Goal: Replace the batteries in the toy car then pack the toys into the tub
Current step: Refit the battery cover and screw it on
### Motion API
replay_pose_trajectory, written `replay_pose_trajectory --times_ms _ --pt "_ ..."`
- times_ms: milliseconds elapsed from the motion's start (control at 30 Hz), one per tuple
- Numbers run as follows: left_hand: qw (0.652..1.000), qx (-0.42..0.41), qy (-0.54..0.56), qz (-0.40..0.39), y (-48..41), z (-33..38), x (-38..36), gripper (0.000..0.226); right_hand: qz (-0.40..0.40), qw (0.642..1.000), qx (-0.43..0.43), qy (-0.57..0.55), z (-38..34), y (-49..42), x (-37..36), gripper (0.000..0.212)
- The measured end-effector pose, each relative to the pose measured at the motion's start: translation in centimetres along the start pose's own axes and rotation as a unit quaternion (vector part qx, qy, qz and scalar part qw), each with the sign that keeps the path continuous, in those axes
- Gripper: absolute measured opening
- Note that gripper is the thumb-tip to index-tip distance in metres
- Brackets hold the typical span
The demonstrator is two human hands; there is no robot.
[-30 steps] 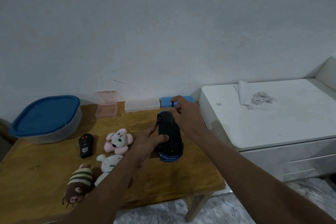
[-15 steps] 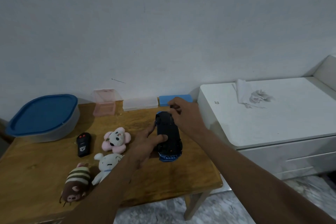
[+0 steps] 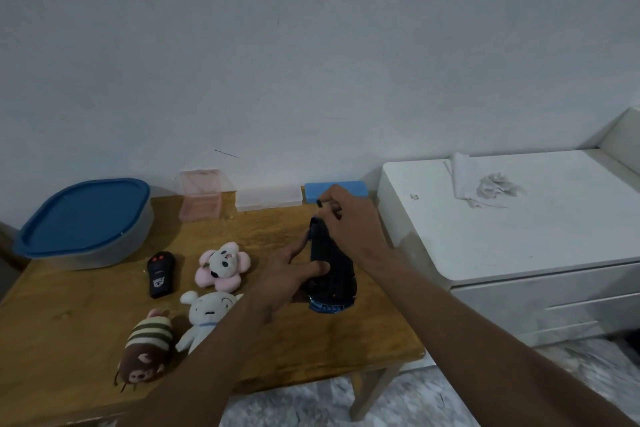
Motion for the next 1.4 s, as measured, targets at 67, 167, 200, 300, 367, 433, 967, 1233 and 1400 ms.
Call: replay_pose_trajectory --times_ms 67,167,200,300,367,433,967,1233,1400 --pt "1.0 -0.006 0.011 -0.004 0.0 0.2 -0.7 0.073 0.008 1.0 -0.011 -0.004 0.0 0.2 -0.1 0.012" --pt "1.0 0.0 0.017 0.001 -0.2 0.5 -0.8 0.074 0.019 0.999 -0.042 -0.029 0.3 0.0 0.5 0.029" --pt "1.0 0.005 0.02 0.007 -0.2 0.5 -0.5 0.074 0.024 0.998 -0.051 -0.033 0.4 -0.1 0.7 0.032" --pt "0.999 0.023 0.02 0.02 -0.2 0.2 0.0 0.062 0.035 0.993 -0.089 -0.064 0.9 -0.2 1.5 0.03" --pt "0.999 0.032 0.02 0.026 0.0 0.1 0.0 0.04 0.043 0.99 -0.107 -0.08 1.2 -0.1 1.7 0.027" --pt "0.998 0.044 0.02 0.043 0.1 -0.3 0.0 0.025 0.051 0.986 -0.125 -0.094 1.6 0.0 1.7 0.024" --pt "0.952 0.058 0.298 -0.032 0.7 -4.3 -0.3 0.054 0.019 0.895 -0.336 -0.292 6.0 3.3 0.3 0.02" --pt "0.951 0.082 0.294 -0.055 1.1 -5.8 -0.2 0.047 -0.002 0.881 -0.366 -0.301 8.2 5.0 0.0 0.021" --pt "0.964 0.131 0.225 0.05 0.1 -6.8 -0.8 0.029 -0.027 0.879 -0.375 -0.293 9.5 5.1 -0.5 0.023"
Point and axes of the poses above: each hand's wrist, its own y-axis away from the middle knuckle, its own x-axis out of the back of the hand, z = x × y, the point moved 4 cm from there along -y, towards the middle knuckle, and after that the axes turned 3 degrees about -z, right-handed, at the moved point
